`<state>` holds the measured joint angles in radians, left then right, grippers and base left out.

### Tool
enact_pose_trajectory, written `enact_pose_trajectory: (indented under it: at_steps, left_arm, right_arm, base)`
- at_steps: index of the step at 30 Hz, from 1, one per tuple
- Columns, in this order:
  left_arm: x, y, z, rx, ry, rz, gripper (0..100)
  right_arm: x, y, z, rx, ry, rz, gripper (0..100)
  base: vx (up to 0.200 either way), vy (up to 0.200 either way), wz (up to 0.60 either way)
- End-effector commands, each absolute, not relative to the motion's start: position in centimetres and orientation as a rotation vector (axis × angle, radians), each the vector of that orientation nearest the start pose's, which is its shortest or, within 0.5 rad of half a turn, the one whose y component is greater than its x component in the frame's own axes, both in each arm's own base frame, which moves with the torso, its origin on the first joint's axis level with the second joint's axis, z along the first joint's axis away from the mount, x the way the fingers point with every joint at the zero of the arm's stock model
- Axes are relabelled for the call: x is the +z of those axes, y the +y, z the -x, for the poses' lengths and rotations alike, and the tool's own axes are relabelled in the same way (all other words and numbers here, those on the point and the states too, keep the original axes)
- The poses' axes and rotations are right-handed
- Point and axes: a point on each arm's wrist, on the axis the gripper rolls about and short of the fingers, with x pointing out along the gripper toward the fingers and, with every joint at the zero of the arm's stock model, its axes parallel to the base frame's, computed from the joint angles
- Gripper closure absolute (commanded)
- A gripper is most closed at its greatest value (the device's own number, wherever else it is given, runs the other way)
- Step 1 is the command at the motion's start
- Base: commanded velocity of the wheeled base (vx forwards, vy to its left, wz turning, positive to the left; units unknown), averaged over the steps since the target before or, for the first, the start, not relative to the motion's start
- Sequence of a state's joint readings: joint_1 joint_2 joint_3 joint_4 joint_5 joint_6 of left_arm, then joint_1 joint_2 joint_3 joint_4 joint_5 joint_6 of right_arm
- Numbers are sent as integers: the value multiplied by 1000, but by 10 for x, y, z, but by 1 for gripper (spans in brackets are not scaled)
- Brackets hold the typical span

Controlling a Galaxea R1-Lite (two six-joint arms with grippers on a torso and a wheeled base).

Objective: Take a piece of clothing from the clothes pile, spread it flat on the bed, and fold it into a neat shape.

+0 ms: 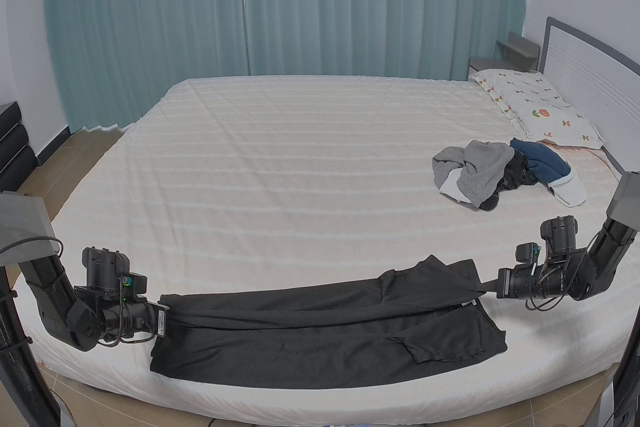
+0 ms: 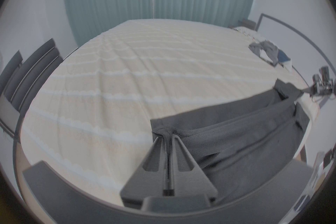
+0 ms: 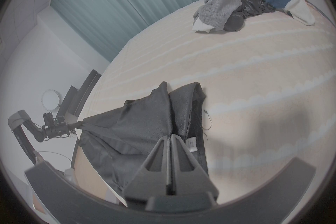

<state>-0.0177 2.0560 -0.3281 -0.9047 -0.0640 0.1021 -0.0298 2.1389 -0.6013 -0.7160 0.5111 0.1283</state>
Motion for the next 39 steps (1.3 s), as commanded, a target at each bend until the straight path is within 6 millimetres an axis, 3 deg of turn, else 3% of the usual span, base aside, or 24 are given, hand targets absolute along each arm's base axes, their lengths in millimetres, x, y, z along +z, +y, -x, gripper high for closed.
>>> enact_pose_trajectory:
  at_steps: [1, 6, 7, 8, 16, 23, 27, 30, 39]
  left_arm:
    - [2, -9, -252, -134, 847, -88, 100]
    - [-1, -11, -248, -139, 863, -91, 100]
    - [0, -11, -248, -139, 863, -93, 100]
    - [0, -11, -248, -139, 861, -91, 0]
    - [8, -9, -250, -126, 822, -81, 0]
    - [33, 2, -247, -77, 732, -35, 0]
    - [35, 3, -247, -63, 730, 11, 0]
    - [33, 1, -246, -47, 740, 68, 0]
    - [25, -17, -233, 72, 812, 487, 0]
  right_arm:
    - [2, 2, -304, 401, 856, -329, 100]
    - [-1, 2, -301, 396, 870, -325, 100]
    - [-2, 1, -300, 389, 876, -322, 0]
    - [-2, 1, -299, 388, 876, -320, 0]
    - [22, 1, -302, 373, 805, -366, 0]
    - [33, 10, -303, 311, 822, -574, 0]
    - [35, 12, -304, 272, 810, -695, 0]
    - [36, 12, -308, 260, 791, -743, 0]
    - [38, 17, -295, 241, 784, -768, 0]
  base:
    - [0, 0, 0]
    - [0, 0, 0]
    - [0, 0, 0]
    - [0, 0, 0]
    - [0, 0, 0]
    - [0, 0, 0]
    - [0, 0, 0]
    - [0, 0, 0]
    - [0, 0, 0]
